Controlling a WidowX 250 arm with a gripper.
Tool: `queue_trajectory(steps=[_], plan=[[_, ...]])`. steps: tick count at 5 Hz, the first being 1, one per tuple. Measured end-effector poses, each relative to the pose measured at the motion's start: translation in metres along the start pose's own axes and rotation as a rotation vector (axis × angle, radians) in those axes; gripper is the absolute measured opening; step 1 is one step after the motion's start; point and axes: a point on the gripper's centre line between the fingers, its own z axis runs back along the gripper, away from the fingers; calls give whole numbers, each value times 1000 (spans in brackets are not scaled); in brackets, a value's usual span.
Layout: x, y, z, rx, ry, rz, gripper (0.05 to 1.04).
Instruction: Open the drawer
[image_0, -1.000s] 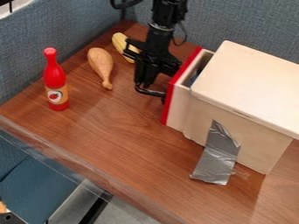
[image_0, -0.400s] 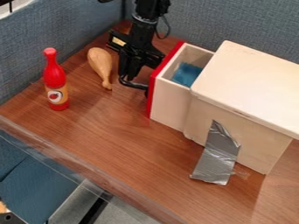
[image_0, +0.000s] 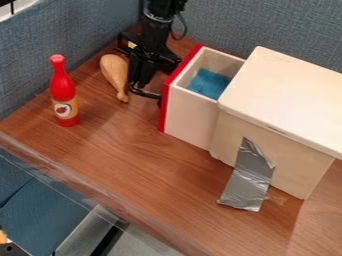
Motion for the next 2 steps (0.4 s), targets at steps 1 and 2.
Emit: queue_trajectory(steps=[1,2], plan=[[2,10,2,4,-1,17,136],[2,13,4,6,2,21,136]])
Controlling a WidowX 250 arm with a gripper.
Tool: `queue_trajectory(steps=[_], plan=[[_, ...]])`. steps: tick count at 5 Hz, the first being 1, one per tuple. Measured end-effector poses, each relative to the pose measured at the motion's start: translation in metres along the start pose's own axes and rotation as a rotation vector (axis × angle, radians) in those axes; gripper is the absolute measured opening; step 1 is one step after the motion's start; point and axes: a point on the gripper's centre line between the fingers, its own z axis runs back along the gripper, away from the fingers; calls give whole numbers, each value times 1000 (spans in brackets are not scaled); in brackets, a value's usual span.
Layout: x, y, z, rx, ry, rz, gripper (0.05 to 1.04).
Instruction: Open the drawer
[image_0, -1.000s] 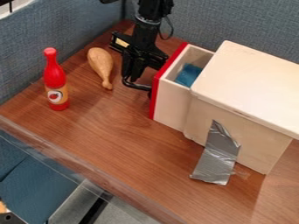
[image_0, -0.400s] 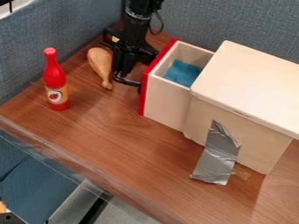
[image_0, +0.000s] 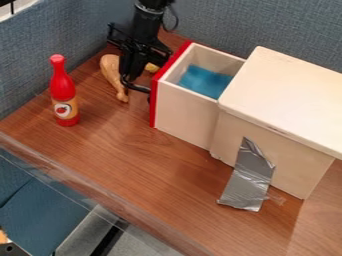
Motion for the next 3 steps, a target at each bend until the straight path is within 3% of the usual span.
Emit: queue_trajectory(steps=[3], plan=[[4,5,6,4,-14,4,180]])
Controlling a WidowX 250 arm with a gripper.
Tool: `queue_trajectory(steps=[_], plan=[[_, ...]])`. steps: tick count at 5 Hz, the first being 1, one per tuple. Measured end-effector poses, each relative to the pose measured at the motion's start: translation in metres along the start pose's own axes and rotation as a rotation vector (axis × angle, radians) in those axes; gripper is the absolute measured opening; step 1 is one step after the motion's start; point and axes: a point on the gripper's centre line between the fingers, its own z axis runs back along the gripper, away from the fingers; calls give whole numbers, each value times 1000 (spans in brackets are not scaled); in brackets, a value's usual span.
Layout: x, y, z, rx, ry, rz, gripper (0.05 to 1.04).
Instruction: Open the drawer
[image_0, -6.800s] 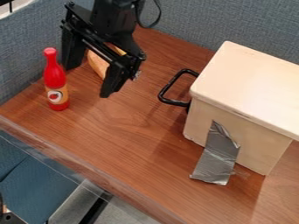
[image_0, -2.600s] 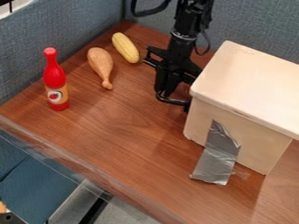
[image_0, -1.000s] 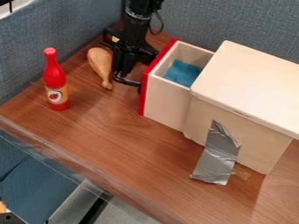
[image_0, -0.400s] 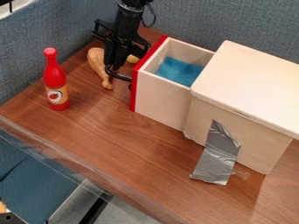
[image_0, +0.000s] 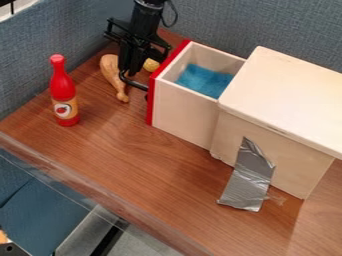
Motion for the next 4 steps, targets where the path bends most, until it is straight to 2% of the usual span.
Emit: queue_trajectory(steps=[1,2,3,4], plan=[[6,10,6,0,-21,16,409],[6,14,4,0,-9,22,720],[4,15,4,-1,1,3,978],[-1,17,14,0,34,-15,1003]])
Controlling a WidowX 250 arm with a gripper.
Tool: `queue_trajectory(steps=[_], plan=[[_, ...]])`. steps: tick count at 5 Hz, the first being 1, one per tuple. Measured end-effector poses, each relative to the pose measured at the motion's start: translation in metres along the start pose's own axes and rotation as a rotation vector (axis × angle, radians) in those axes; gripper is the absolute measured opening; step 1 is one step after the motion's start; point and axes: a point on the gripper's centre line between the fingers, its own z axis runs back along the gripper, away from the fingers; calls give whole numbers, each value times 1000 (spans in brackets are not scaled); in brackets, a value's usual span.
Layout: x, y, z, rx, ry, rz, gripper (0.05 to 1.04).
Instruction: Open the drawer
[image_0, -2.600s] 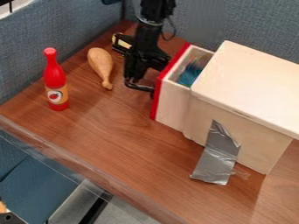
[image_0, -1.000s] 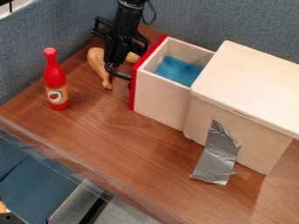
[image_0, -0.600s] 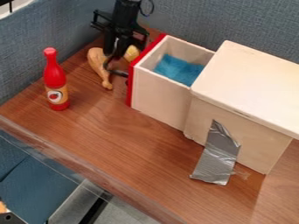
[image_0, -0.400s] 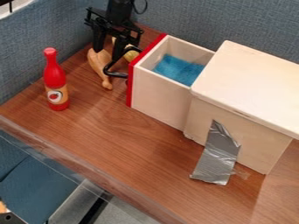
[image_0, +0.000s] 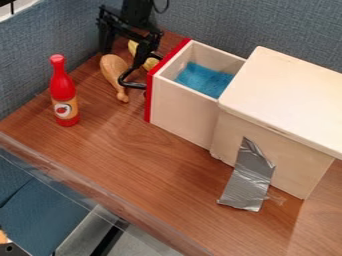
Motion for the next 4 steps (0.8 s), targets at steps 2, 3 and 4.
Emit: queue_trajectory(steps=[2,3,4], plan=[[-27,18,64,-29,-99,44,1001],[-39,20,73,-41,-105,35,1001],[-45,19,70,-29,-64,12,1001]])
